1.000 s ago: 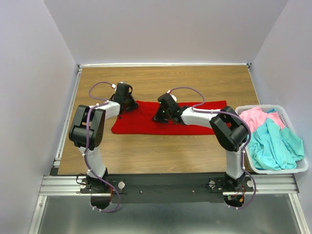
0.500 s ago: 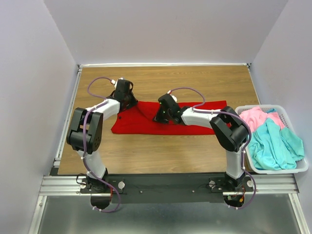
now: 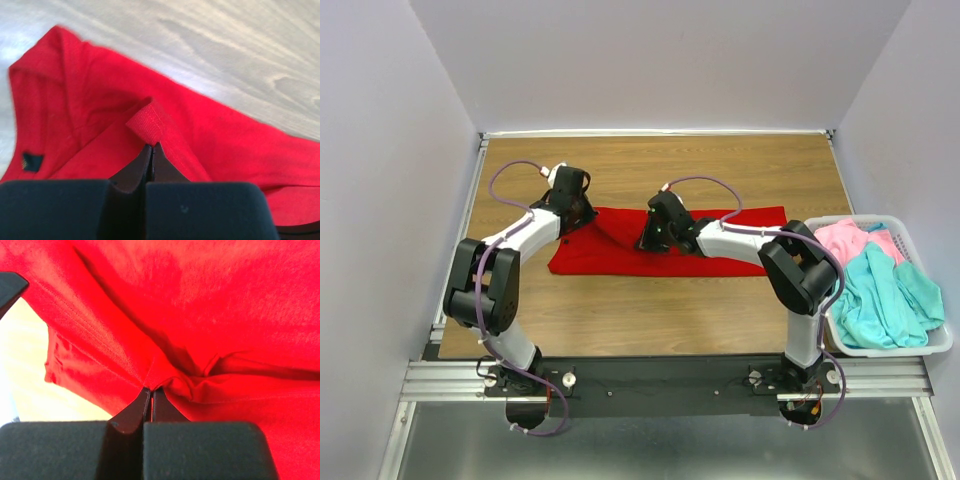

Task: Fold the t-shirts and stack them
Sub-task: Fold the tshirt

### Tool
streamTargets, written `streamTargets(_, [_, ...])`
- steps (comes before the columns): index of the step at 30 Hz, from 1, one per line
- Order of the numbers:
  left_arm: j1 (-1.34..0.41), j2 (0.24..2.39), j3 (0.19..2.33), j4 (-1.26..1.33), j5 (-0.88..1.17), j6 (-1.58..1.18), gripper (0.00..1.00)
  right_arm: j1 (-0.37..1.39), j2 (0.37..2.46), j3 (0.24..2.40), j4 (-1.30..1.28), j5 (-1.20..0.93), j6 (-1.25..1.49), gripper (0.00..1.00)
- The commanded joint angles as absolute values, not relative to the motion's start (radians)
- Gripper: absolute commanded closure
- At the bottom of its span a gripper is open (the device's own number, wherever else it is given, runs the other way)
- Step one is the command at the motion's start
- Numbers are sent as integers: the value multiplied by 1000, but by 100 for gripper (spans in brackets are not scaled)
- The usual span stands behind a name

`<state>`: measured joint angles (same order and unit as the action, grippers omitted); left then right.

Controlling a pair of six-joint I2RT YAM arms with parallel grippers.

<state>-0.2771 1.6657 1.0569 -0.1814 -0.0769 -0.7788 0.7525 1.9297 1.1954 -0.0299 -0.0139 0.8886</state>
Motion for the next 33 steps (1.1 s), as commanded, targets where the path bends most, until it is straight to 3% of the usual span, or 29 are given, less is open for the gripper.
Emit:
streamTargets(1, [-276,1634,1009,-213,-150,-795,100,747,1927,1195,-98,-84,833,99])
streamTargets(20, [-284,1706,988,-209,-167,-787,100,742,1999,1259,-183,-242,749,94])
streamTargets(23, [-285,1698,985,-218,-176,-787,100,742,1979,1264,-192,-226,733,88])
streamTargets(24, [-285,1691,983,-222,-179,-788,100,741,1971,1267,-199,-215,729,82])
streamTargets(27, [-284,1669,979,-235,-190,-790,88,741,1933,1270,-221,-181,692,70])
streamTargets(33, [-284,1573,940,-256,-224,-799,79,729,1815,1250,-259,-83,629,64])
